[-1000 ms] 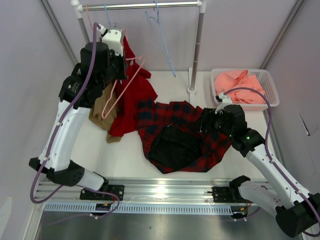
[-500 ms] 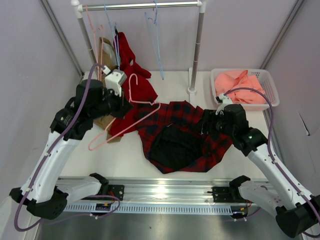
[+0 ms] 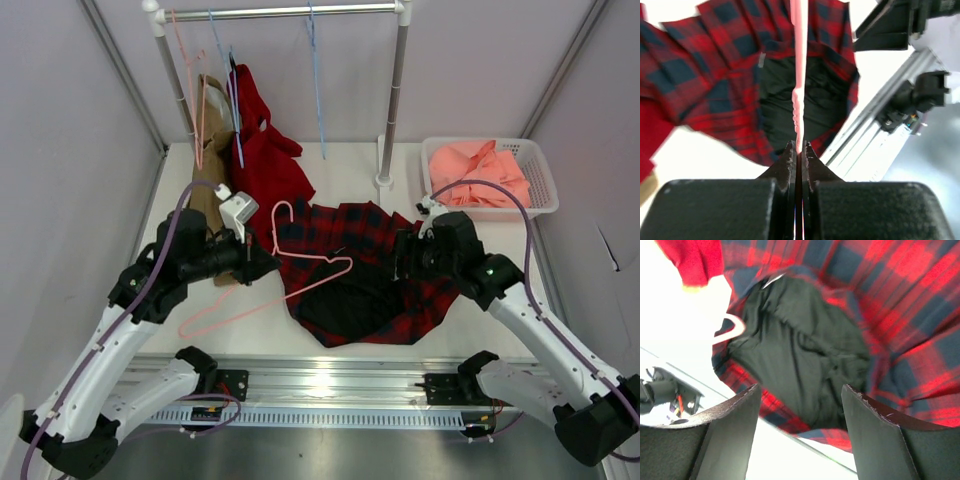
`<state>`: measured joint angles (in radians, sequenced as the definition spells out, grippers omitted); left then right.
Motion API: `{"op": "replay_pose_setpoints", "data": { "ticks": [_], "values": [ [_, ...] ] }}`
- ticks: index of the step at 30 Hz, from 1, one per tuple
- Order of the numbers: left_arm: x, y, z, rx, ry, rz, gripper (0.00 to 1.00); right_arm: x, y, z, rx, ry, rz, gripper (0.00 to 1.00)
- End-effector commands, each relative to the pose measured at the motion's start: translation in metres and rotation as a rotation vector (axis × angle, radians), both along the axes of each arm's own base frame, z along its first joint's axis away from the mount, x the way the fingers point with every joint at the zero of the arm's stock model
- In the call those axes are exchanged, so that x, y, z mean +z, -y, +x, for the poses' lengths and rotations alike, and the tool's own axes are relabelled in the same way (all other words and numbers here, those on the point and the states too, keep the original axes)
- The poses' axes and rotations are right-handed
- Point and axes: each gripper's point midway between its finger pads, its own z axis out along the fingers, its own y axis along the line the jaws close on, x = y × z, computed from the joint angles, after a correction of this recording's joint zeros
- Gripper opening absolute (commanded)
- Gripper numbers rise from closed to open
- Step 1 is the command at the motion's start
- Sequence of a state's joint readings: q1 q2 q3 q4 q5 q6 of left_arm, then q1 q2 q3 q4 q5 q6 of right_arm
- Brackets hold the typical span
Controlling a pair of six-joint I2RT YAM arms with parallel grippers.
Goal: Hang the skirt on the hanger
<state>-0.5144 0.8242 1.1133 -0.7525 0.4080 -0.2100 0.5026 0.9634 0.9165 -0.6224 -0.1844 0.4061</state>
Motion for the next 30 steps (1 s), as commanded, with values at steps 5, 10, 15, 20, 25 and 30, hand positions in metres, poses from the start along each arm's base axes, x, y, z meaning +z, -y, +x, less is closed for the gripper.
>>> {"op": "replay_pose_setpoints", "data": {
  "ticks": [5,10,15,20,25,30],
  "values": [
    [-0.010,0.025,-0.017,-0.109,-0.030,-0.138,0.00,-0.009,-0.036,-0.002,0.028,-0.014,-0.023,0.74],
    [-0.018,0.030,-0.021,-0.124,-0.036,-0.143,0.00,-0.026,-0.029,-0.002,-0.003,-0.066,-0.087,0.71],
    [-0.030,0.034,-0.016,-0.093,-0.048,-0.119,0.00,-0.051,-0.018,-0.009,-0.026,-0.128,-0.162,0.55],
    [-0.043,0.033,-0.010,-0.049,-0.056,-0.092,0.00,-0.070,-0.018,-0.001,-0.048,-0.143,-0.206,0.47],
    [-0.060,0.016,0.001,0.056,-0.060,0.002,0.00,-0.092,-0.027,0.011,-0.047,-0.185,-0.246,0.36],
    [-0.066,0.005,0.002,0.114,-0.072,0.031,0.00,-0.108,-0.037,0.020,-0.054,-0.200,-0.260,0.34]
  ]
}}
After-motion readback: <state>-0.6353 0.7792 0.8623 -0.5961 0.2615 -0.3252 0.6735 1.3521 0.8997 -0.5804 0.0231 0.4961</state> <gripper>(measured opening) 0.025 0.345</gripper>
